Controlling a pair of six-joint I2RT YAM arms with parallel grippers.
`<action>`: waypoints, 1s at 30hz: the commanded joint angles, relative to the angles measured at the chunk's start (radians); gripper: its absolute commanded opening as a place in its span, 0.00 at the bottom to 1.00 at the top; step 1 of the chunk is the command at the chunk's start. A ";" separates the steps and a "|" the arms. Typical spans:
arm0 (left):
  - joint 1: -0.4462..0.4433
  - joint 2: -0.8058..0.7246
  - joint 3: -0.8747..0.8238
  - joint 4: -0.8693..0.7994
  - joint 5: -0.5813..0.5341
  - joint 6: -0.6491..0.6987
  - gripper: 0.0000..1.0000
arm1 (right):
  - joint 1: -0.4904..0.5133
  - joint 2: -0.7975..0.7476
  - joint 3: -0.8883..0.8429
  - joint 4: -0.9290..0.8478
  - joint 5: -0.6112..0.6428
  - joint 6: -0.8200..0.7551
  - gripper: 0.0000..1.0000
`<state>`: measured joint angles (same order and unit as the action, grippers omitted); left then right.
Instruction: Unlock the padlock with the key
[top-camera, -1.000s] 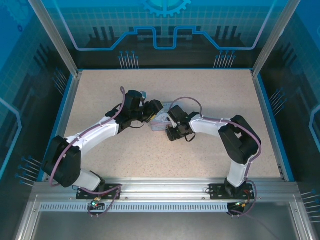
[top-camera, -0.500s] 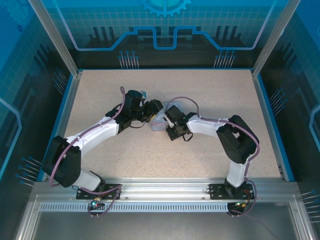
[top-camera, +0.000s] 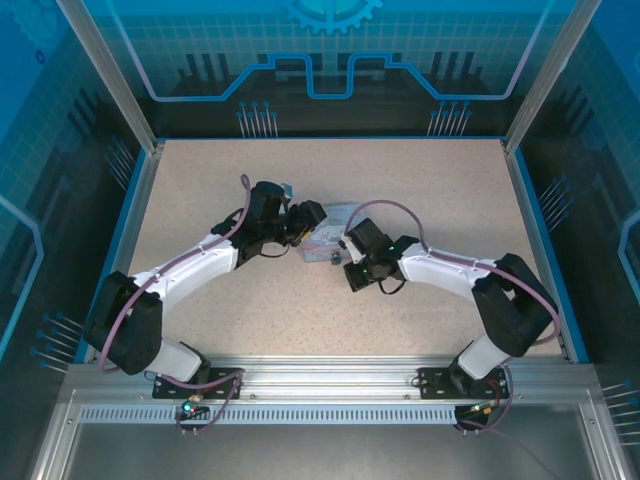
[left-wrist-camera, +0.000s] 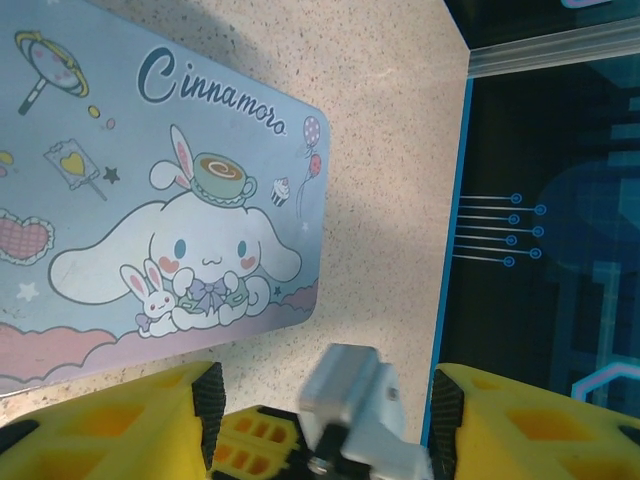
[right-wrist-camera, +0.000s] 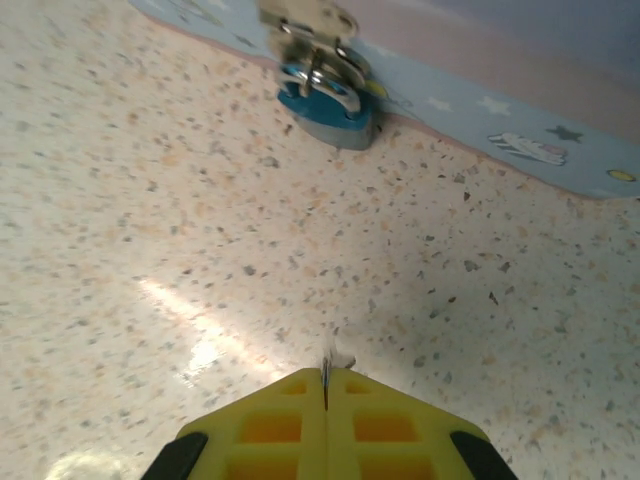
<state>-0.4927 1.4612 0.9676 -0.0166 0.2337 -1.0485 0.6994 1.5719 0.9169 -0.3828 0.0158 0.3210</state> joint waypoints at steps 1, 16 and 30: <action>0.006 -0.024 -0.029 0.005 0.034 -0.019 0.59 | -0.013 -0.062 -0.016 -0.014 -0.053 0.043 0.00; -0.088 0.039 -0.125 0.200 0.055 -0.284 0.69 | -0.047 -0.183 0.025 -0.033 -0.107 0.117 0.00; -0.140 0.125 -0.155 0.361 0.017 -0.562 0.71 | -0.057 -0.270 0.106 -0.056 -0.085 0.161 0.00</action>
<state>-0.6186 1.5612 0.8398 0.2771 0.2581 -1.5211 0.6529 1.3258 0.9836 -0.4122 -0.0708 0.4595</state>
